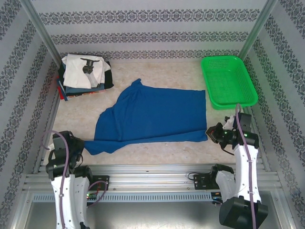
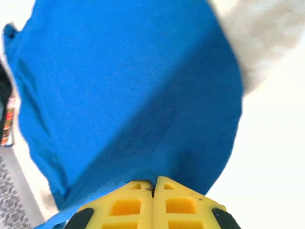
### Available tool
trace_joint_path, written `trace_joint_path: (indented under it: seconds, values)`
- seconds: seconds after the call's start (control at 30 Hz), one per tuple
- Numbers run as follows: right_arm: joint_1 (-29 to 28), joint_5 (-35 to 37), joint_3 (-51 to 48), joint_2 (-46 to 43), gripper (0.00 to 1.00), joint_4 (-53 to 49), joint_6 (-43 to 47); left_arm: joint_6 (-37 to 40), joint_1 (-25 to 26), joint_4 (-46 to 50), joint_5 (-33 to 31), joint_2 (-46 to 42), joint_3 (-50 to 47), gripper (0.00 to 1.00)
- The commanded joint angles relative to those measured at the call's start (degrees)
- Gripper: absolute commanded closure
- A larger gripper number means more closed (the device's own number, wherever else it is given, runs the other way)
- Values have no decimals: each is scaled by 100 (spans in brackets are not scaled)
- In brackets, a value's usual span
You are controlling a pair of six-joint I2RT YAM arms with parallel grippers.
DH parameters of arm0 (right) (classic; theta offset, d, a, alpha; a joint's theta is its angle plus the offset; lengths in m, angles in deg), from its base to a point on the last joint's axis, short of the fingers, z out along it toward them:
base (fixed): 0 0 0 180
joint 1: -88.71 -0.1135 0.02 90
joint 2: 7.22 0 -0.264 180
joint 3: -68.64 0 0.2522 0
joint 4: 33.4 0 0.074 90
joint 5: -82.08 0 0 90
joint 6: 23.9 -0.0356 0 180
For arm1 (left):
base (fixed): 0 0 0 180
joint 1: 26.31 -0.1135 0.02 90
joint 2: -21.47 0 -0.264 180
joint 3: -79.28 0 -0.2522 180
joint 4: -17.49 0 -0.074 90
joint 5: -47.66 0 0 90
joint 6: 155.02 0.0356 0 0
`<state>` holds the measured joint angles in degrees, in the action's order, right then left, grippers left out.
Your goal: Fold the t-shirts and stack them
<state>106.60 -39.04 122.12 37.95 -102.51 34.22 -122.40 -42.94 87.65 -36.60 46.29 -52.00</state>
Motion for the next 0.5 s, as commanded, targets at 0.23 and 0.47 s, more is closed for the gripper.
trace_joint_path:
  seconds: [0.23, 0.47]
  values:
    - [59, 729, 352, 1308, 100, 370, 185, 888, 92, -1641, 285, 1831, 578, 100]
    - [-68, 631, 414, 1905, 100, 805, 359, 1148, 414, -2137, 464, 2722, 677, 100]
